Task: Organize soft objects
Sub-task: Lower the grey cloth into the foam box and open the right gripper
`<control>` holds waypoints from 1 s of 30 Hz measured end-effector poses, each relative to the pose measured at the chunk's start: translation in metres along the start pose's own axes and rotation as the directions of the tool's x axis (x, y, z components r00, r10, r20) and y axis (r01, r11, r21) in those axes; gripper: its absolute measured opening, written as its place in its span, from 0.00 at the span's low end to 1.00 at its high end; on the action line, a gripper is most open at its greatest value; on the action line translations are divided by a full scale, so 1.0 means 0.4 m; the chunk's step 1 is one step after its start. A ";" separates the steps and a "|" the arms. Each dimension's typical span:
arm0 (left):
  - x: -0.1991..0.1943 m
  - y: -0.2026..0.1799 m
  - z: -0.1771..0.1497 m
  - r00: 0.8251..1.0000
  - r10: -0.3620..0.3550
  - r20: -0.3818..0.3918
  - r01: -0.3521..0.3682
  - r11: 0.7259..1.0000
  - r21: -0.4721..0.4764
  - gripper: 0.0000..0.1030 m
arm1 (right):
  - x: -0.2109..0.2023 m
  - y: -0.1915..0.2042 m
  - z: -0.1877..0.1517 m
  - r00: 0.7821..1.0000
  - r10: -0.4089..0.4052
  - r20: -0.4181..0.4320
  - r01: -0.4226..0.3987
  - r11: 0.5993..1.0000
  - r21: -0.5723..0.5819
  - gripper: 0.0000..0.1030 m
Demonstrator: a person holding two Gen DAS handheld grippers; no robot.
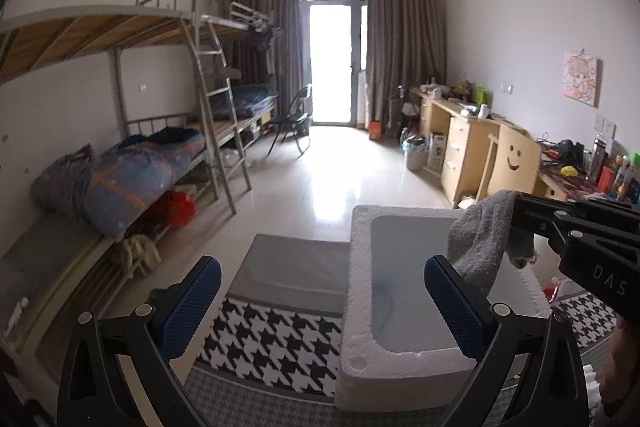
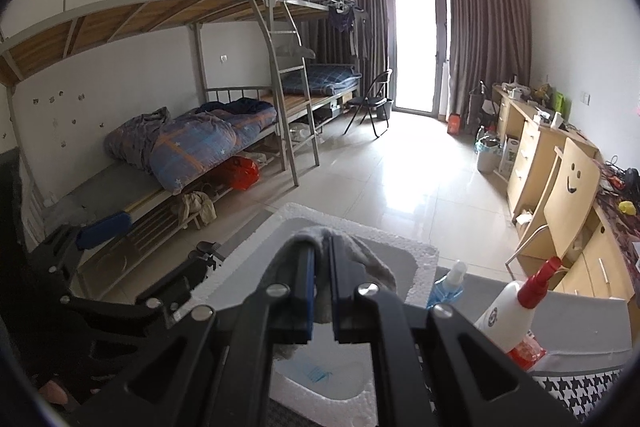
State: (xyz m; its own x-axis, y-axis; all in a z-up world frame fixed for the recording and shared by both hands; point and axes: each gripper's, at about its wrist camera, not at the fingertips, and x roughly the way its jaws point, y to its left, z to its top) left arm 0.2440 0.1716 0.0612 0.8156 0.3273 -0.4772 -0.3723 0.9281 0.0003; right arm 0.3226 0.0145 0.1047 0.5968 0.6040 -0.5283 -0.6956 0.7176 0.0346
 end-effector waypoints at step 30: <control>0.032 -0.059 -0.027 0.992 -0.098 -0.076 0.105 0.989 0.107 0.99 | 0.011 -0.007 -0.020 0.997 0.022 -0.080 -0.024 0.999 -0.021 0.57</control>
State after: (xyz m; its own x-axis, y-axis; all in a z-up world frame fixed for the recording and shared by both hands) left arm 0.2583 0.1521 0.0454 0.8119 0.2206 -0.5405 -0.2346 0.9711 0.0439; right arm 0.3240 0.0126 0.0955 0.5469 0.5901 -0.5938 -0.7180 0.6954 0.0297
